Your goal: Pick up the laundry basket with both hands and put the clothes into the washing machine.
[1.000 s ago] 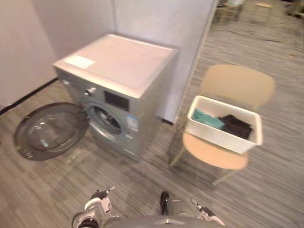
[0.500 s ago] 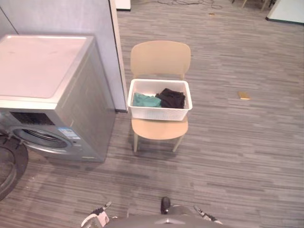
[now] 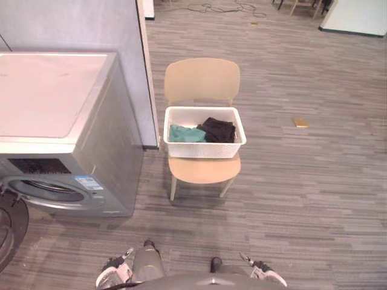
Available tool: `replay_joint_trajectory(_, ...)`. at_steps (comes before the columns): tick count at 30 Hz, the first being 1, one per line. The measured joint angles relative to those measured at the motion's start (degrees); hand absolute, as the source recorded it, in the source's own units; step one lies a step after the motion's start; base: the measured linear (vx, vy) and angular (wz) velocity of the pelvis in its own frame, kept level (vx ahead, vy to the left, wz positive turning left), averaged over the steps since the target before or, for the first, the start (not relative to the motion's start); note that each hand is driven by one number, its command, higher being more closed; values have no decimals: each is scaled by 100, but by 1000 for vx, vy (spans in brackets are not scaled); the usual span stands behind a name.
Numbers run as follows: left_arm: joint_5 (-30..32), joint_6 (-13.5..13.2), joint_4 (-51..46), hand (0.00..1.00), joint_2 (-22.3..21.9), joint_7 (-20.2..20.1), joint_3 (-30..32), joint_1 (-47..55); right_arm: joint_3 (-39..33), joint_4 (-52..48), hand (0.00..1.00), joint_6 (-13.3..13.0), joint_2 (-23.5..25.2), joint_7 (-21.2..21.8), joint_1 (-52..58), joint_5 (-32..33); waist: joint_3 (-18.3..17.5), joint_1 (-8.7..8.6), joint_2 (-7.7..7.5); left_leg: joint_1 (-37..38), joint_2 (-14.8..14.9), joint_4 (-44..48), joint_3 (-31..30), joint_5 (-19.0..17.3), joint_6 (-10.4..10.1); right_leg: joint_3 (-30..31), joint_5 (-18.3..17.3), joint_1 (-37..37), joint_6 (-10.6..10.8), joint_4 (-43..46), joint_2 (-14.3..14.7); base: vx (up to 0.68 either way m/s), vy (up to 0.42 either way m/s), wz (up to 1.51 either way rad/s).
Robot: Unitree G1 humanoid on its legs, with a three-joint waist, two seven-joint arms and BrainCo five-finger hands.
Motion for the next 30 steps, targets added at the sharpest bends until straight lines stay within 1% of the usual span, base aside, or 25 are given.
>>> replay_joint_trajectory(1, 38, 3, 65, 0, 56, 3, 20, 5, 1, -2, 0, -2, 75, -4, 16, 11, -57, -34, -100, 95, -176, -3, 78, -105, 86, 3, -12, 6, 17, 447, -162, 248, 284, -4)
replay_joint_trajectory(4, 220, 32, 141, 0, 103, 9, -45, 20, 149, -2, 0, -14, 18, 3, 14, 16, -112, 55, -149, 430, -370, -127, 378, -294, 207, 58, -23, -359, 74, 1455, -333, 223, 198, -39)
replay_joint_trajectory(5, 256, 71, 217, 0, 174, 14, -150, 16, 322, -34, 0, -28, 13, 16, -49, 1, -154, 40, -197, 626, -431, -261, 505, -314, 210, 136, 151, -682, 51, 2143, -390, 205, 175, -41)
replay_joint_trajectory(6, 270, 103, 267, 0, 217, 19, -237, 12, 437, -68, 0, -37, -7, 23, -93, -2, -153, -6, -179, 766, -461, -326, 555, -283, 248, 160, 347, -921, 33, 2610, -404, 261, 176, -43)
replay_joint_trajectory(7, 282, 117, 316, 0, 260, 22, -360, 7, 551, -136, 0, -39, -37, 27, -137, -17, -131, -36, -143, 980, -458, -406, 661, -249, 312, 175, 723, -1183, 44, 3183, -419, 180, 101, -32)
replay_joint_trajectory(8, 288, 124, 314, 0, 259, 26, -393, -7, 630, -201, 0, -38, -56, 25, -133, -17, -122, -46, -135, 1102, -444, -432, 672, -246, 320, 175, 942, -1270, 65, 3423, -418, 258, 66, -34)
replay_joint_trajectory(9, 336, 129, 297, 0, 261, 34, -499, -51, 760, -318, 0, -47, -118, 23, -131, -2, -74, -81, -38, 1314, -393, -528, 687, -244, 330, 156, 1108, -1457, 142, 3890, -411, 265, 16, -23)
replay_joint_trajectory(10, 376, 145, 295, 0, 265, 71, -607, -122, 884, -481, 0, -46, -95, 11, -126, 20, -73, -119, -38, 1480, -339, -622, 692, -242, 325, 28, 701, -1672, 126, 4269, -388, 312, 0, -16)
replay_joint_trajectory(11, 385, 157, 294, 0, 256, 87, -684, -167, 916, -570, 0, -45, -76, 8, -131, 25, -73, -138, -36, 1526, -307, -648, 697, -239, 320, -89, 505, -1773, 98, 4344, -387, 238, -78, -6)
replay_joint_trajectory(12, 408, 172, 294, 0, 222, 98, -827, -243, 1024, -819, 0, -47, 7, -2, -133, 43, -65, -161, -24, 1597, -232, -664, 712, -237, 314, -313, 207, -1919, 51, 4210, -386, 267, -189, -1)
replay_joint_trajectory(13, 430, 174, 285, 0, 158, 108, -979, -369, 1146, -1209, 0, -53, 107, -28, -128, 56, -43, -198, 11, 1683, -131, -728, 723, -223, 246, -550, 84, -1994, 35, 3579, -388, 219, -173, 0)
replay_joint_trajectory(14, 429, 174, 282, 0, 148, 111, -1019, -382, 1154, -1299, 0, -53, 121, -34, -128, 66, -39, -202, 18, 1691, -110, -732, 725, -225, 221, -596, 87, -1992, 34, 3369, -391, 211, -221, 7)
replay_joint_trajectory(15, 429, 168, 211, 0, 106, 122, -1106, -445, 1270, -1634, 0, -56, 140, -106, -123, 87, -26, -207, 43, 1693, -11, -723, 728, -280, 16, -730, 188, -1913, 22, 2504, -389, 173, -201, 7)
replay_joint_trajectory(16, 431, 158, 58, 0, 99, 132, -1098, -420, 1406, -1959, 0, -76, 164, -193, -64, 91, -28, -181, -117, 1773, -110, -755, 680, -286, -167, -637, 1017, -1793, 32, 1621, -422, 230, -261, 11)
replay_joint_trajectory(17, 432, 150, 33, 0, 111, 136, -1056, -414, 1443, -2159, 0, -102, 184, -236, 23, 90, -25, -184, -266, 1803, -187, -808, 609, -336, -271, -493, 1266, -1725, 79, 1401, -447, 272, -403, 4)
replay_joint_trajectory(18, 452, 144, 39, 0, 81, 153, -1031, -426, 1497, -2576, 0, -129, 113, -245, 48, 67, -54, -166, -191, 1815, -61, -816, 531, -454, -450, -411, 689, -1568, 142, 1254, -317, 241, -395, 2)
replay_joint_trajectory(19, 539, 163, 78, 0, -87, 159, -1120, -411, 1551, -3213, 0, -145, -27, -244, 152, 11, -19, -185, 117, 1711, 161, -871, 336, -467, -513, -625, 650, -1565, 42, 1128, -61, 211, -383, -1)
replay_joint_trajectory(20, 572, 165, 73, 0, -159, 163, -1122, -404, 1560, -3462, 0, -152, -102, -246, 218, 7, -31, -185, 221, 1682, 195, -952, 203, -434, -502, -690, 609, -1575, 8, 1102, 8, 117, -180, 6)
replay_joint_trajectory(22, 600, 161, 74, 0, -262, 235, -1125, -402, 1559, -4132, 0, -162, -254, -255, 396, -61, -58, -210, 320, 1687, 204, -1276, -138, -245, -456, -913, 424, -1599, -70, 1214, 58, 126, -173, 40)
replay_joint_trajectory(23, 596, 149, 78, 0, -282, 249, -1123, -402, 1569, -4626, 0, -244, -268, -267, 485, -209, -59, -223, 319, 1664, 237, -1391, -350, -110, -472, -1091, 295, -1606, -125, 1313, 52, 156, -205, 61)
replay_joint_trajectory(25, 597, 125, 76, 0, -284, 248, -1124, -413, 1643, -5208, 0, -384, -270, -317, 492, -218, -48, -260, 291, 1510, 259, -1448, -581, 46, -522, -1313, 200, -1630, -159, 1376, -10, 96, -138, 63)
replay_joint_trajectory(26, 625, 100, 71, 0, -274, 244, -1124, -419, 1786, -5602, 0, -535, -298, -348, 432, -249, -60, -259, 266, 1366, 249, -1489, -637, 160, -594, -1384, 194, -1723, -155, 1375, -44, 55, -63, 56)
replay_joint_trajectory(27, 682, 102, 79, 0, -249, 240, -1124, -420, 2013, -5794, 0, -664, -370, -357, 224, -451, -61, -259, 267, 1260, 234, -1597, -640, 250, -671, -1454, 232, -1805, -203, 1358, -87, 41, -32, 35)
replay_joint_trajectory(28, 714, 103, 85, 0, -245, 238, -1125, -421, 2118, -5833, 0, -687, -391, -368, 84, -497, -57, -256, 258, 1252, 218, -1641, -644, 283, -684, -1463, 247, -1852, -196, 1344, -100, 47, 17, 19)
replay_joint_trajectory(30, 851, 106, 93, 0, -132, 239, -1185, -455, 2518, -5700, 0, -732, -461, -504, -733, -896, 16, -223, 201, 1065, 160, -1710, -658, 396, -693, -1485, 441, -1970, -197, 1194, -109, 22, 16, 7)
